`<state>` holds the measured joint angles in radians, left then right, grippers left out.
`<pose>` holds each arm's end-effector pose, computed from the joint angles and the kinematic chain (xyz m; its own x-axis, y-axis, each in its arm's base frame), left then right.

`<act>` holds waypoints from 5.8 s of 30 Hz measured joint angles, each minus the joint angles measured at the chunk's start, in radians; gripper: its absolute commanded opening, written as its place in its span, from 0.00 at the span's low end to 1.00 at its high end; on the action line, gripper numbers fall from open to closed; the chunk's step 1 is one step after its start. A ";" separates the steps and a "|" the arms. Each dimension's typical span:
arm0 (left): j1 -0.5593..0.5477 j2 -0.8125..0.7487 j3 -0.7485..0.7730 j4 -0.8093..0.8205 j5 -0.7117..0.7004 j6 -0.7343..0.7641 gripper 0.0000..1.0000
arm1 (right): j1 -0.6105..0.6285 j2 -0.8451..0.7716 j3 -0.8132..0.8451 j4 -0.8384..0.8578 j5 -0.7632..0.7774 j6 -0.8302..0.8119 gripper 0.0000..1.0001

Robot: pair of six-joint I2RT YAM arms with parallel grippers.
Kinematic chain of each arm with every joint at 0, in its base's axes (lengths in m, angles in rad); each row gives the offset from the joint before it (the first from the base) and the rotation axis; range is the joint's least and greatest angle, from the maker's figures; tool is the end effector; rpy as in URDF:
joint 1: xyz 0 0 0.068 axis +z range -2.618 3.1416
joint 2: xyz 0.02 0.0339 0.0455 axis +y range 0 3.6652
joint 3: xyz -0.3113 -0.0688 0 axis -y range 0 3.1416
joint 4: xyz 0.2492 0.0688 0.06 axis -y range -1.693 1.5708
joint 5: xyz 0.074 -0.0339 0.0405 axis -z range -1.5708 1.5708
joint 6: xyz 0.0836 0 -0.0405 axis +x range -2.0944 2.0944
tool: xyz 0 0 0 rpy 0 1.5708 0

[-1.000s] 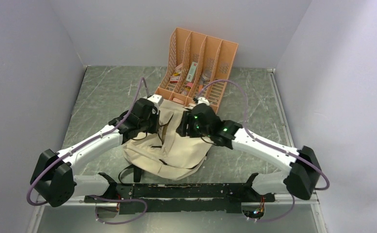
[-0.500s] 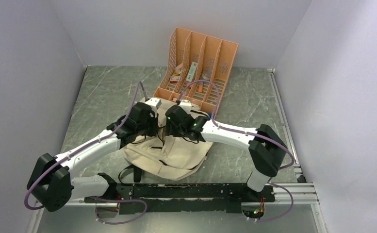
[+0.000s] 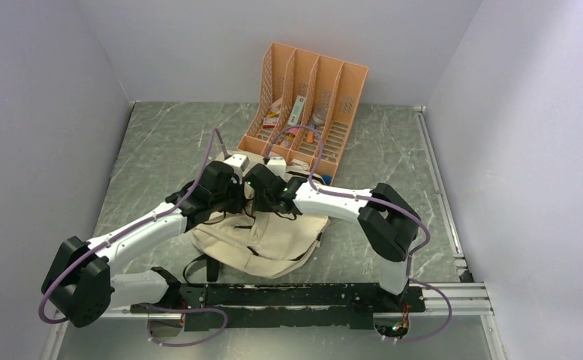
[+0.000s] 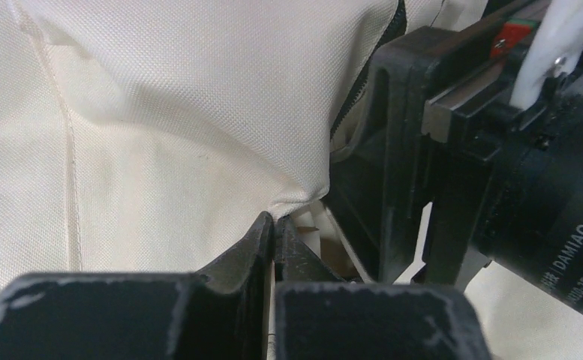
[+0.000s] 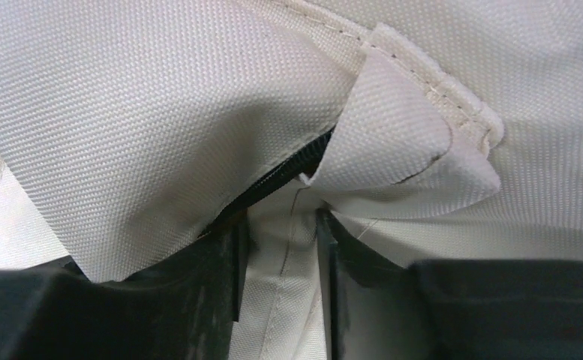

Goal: Pack the student bag
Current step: Zip the student bag at the center of the board.

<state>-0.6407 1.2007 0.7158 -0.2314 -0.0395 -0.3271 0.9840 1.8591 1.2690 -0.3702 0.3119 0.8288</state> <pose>0.2222 -0.1615 0.2372 -0.6827 0.1086 -0.7226 0.3739 0.9015 -0.2178 0.2633 0.3497 0.1973 -0.8190 0.0354 -0.5727 -0.1353 0.9580 0.2527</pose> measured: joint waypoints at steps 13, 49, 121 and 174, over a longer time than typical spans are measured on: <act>0.000 0.010 -0.004 0.030 0.064 -0.004 0.05 | 0.000 -0.167 -0.141 0.058 0.009 -0.016 0.03; -0.042 -0.131 0.062 -0.030 -0.058 -0.142 0.55 | -0.100 -0.763 -0.556 0.423 -0.108 -0.215 0.45; -0.035 -0.548 0.025 -0.604 -0.544 -0.754 0.58 | 0.085 -0.067 -0.031 0.085 -0.592 -1.162 0.00; -0.154 -0.269 -0.149 0.066 0.101 -0.053 0.48 | -0.193 -0.206 -0.136 0.310 -0.792 -0.447 0.00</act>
<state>-0.7952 0.9321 0.5667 -0.1650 0.0612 -0.3798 0.7914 1.6535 1.1328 -0.0601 -0.4805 0.3820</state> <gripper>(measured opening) 0.538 0.026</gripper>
